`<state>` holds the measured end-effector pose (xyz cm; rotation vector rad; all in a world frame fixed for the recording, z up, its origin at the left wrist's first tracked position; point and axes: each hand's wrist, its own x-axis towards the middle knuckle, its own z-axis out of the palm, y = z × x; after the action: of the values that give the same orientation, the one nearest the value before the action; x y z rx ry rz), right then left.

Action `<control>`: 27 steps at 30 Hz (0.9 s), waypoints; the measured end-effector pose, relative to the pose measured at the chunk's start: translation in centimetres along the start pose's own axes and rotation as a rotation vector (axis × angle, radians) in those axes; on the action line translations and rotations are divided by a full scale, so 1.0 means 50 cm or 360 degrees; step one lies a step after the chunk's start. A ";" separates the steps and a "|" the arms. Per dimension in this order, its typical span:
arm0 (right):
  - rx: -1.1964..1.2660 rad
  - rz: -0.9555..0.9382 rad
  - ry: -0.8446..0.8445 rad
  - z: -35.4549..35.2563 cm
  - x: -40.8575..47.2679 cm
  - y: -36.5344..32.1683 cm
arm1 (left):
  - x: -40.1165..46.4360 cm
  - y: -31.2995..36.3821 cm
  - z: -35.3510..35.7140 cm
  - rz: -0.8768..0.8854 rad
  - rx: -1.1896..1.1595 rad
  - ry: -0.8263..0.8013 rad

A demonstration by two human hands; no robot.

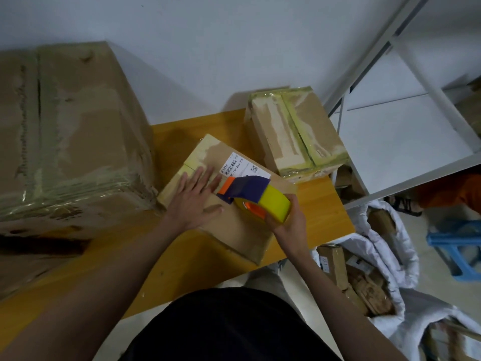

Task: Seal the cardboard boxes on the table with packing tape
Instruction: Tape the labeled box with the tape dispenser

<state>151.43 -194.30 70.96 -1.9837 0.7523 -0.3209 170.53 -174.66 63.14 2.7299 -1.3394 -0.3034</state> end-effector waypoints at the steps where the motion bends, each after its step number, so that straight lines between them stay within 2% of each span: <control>1: -0.0019 -0.0010 0.0030 -0.009 -0.004 0.004 | 0.001 -0.001 0.002 -0.0004 -0.0005 0.0003; 8: 0.0066 0.0023 0.0212 -0.128 -0.068 0.061 | -0.001 0.000 0.006 0.0014 -0.0009 0.0036; 18: -0.0119 0.0048 0.0075 -0.129 -0.086 0.076 | 0.000 0.020 -0.003 -0.0054 -0.0006 -0.0074; 24: -0.0149 0.0041 0.0085 -0.124 -0.069 0.089 | -0.034 0.116 0.015 0.0235 0.0012 -0.0061; 27: -0.0174 0.0052 0.0081 -0.123 -0.060 0.094 | -0.039 0.173 0.032 0.0266 -0.0084 -0.0071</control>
<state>144.20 -198.35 70.28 -2.0702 0.8496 -0.3174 162.33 -178.43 63.26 2.5627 -1.5363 -0.3822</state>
